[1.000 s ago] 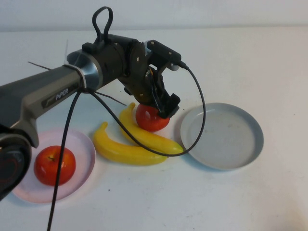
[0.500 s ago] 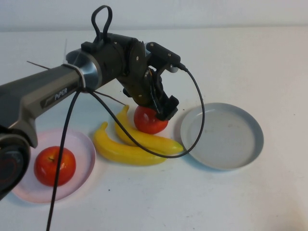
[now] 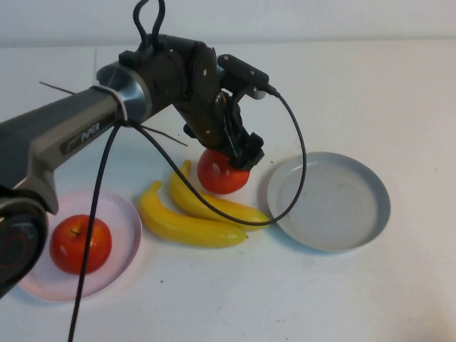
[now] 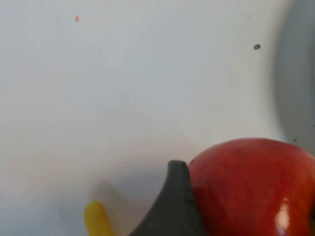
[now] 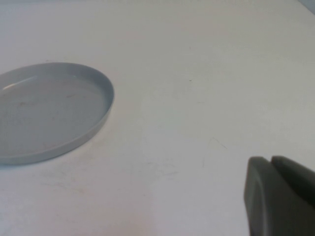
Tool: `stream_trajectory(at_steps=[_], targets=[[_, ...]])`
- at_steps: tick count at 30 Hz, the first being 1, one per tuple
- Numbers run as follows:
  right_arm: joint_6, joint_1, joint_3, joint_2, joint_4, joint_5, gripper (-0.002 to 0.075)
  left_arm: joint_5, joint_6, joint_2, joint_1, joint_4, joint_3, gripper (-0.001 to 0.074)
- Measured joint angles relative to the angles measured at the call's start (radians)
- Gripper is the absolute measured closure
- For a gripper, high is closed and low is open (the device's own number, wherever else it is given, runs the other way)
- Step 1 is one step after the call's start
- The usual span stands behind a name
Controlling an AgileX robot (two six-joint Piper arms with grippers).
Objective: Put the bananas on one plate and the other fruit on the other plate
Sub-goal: Put one type of fruit in the left plate
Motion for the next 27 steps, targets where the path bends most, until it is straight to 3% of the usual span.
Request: stream_trajectory(at_steps=[8, 15, 22, 27], targets=[[0.000, 0.000, 0.000, 0.000, 0.000, 0.000, 0.0743, 0.125, -0.011, -0.015, 0.000, 0.001, -0.081, 0.0190], [0.000, 0.000, 0.000, 0.000, 0.000, 0.000, 0.0743, 0.200, -0.049, -0.139, 0.000, 0.036, -0.053, 0.0193], [0.000, 0.000, 0.000, 0.000, 0.000, 0.000, 0.0743, 0.200, -0.132, -0.349, 0.011, 0.110, 0.164, 0.0196], [0.000, 0.000, 0.000, 0.000, 0.000, 0.000, 0.0743, 0.181, -0.211, -0.515, 0.068, 0.161, 0.342, 0.0196]])
